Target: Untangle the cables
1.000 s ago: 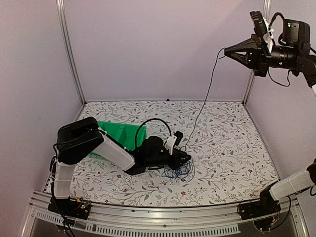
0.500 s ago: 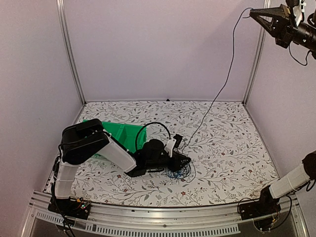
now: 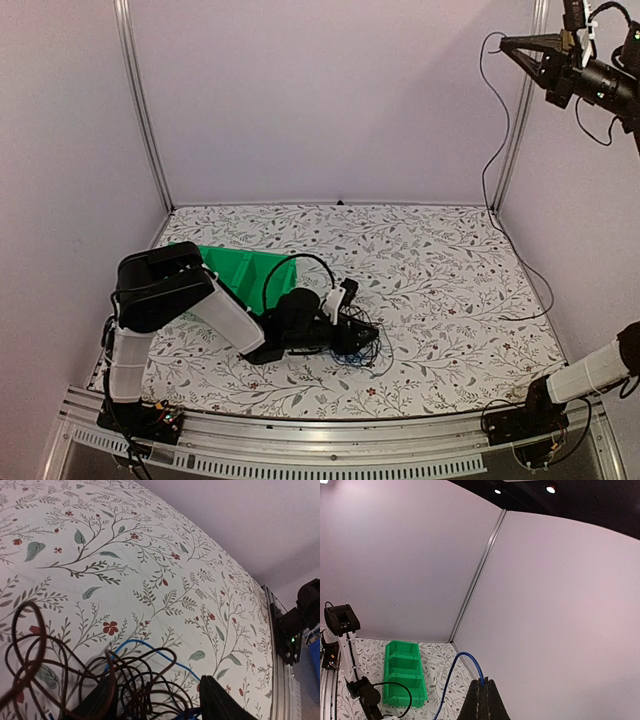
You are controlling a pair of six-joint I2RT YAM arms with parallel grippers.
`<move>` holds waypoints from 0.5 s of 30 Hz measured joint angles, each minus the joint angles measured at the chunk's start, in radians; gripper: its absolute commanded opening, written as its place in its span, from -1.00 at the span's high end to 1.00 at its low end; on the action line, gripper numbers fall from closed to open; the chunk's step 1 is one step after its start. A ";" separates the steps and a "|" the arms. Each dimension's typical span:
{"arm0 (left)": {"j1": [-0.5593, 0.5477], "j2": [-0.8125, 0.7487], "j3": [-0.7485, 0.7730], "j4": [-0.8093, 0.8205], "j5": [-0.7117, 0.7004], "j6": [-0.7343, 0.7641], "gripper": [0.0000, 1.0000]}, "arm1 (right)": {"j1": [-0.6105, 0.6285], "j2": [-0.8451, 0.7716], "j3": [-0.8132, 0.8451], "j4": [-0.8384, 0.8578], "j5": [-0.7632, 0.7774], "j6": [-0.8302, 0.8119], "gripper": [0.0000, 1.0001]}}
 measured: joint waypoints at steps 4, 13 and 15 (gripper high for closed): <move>-0.003 -0.101 -0.051 0.004 0.026 0.003 -0.55 | -0.001 -0.028 -0.282 0.001 0.024 -0.030 1.00; -0.044 -0.331 -0.010 -0.154 -0.004 0.065 -0.54 | -0.005 -0.138 -0.755 0.044 0.021 -0.079 1.00; -0.053 -0.358 0.012 -0.227 -0.047 0.085 -0.51 | -0.005 -0.159 -0.816 0.066 0.002 -0.079 1.00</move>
